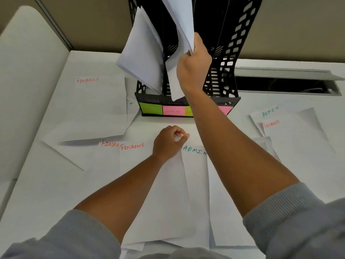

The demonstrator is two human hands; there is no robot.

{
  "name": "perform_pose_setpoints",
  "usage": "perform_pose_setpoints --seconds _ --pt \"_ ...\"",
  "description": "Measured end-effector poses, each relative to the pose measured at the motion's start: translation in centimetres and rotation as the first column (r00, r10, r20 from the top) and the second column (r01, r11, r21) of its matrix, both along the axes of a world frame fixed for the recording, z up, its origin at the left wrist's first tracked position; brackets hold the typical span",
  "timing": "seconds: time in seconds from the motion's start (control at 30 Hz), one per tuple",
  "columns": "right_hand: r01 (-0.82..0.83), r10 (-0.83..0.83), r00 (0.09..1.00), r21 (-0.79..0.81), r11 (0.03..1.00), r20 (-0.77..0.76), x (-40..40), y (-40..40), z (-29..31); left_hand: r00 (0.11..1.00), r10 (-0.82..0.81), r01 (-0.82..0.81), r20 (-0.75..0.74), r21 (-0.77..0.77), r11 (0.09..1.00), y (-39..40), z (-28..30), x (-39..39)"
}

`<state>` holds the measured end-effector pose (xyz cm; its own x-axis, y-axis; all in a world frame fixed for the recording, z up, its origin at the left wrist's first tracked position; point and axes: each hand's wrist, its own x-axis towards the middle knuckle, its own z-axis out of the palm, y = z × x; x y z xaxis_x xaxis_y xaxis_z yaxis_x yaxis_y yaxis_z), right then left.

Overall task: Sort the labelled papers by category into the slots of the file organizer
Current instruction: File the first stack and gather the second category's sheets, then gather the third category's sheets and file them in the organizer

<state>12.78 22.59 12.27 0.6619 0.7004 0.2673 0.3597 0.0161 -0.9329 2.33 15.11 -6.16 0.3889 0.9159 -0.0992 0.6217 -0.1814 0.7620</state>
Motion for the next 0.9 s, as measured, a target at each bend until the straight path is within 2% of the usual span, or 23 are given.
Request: perform_pose_setpoints --seconds 0.17,0.27,0.4,0.5,0.7,0.9 --pt "0.017 -0.017 0.996 -0.01 1.0 -0.083 -0.2 2.9 -2.9 1.0 0.004 -0.001 -0.02 0.138 0.99 -0.6 -0.3 0.0" --pt "-0.029 0.03 0.993 0.007 1.0 -0.11 -0.3 4.2 -4.6 1.0 -0.003 0.007 -0.022 0.201 0.98 -0.8 -0.7 -0.2" --pt "-0.158 0.129 0.97 -0.132 0.979 -0.206 -0.3 5.2 -6.2 1.0 -0.002 0.007 -0.024 0.229 0.973 -0.7 -1.0 -0.1" --pt "-0.199 0.152 0.963 -0.211 0.957 -0.221 -0.2 5.1 -6.9 1.0 0.006 0.0 -0.022 0.242 0.97 -0.6 -1.0 0.0" --pt "-0.14 0.111 0.979 -0.177 0.974 -0.168 0.5 4.4 -6.4 0.999 0.003 0.004 -0.034 0.206 0.979 -0.8 -1.0 0.1" --pt "-0.084 0.082 0.996 -0.078 0.993 -0.025 -0.6 0.4 -6.0 0.999 0.037 -0.033 -0.015 0.179 0.983 -1.2 -0.6 -0.7"
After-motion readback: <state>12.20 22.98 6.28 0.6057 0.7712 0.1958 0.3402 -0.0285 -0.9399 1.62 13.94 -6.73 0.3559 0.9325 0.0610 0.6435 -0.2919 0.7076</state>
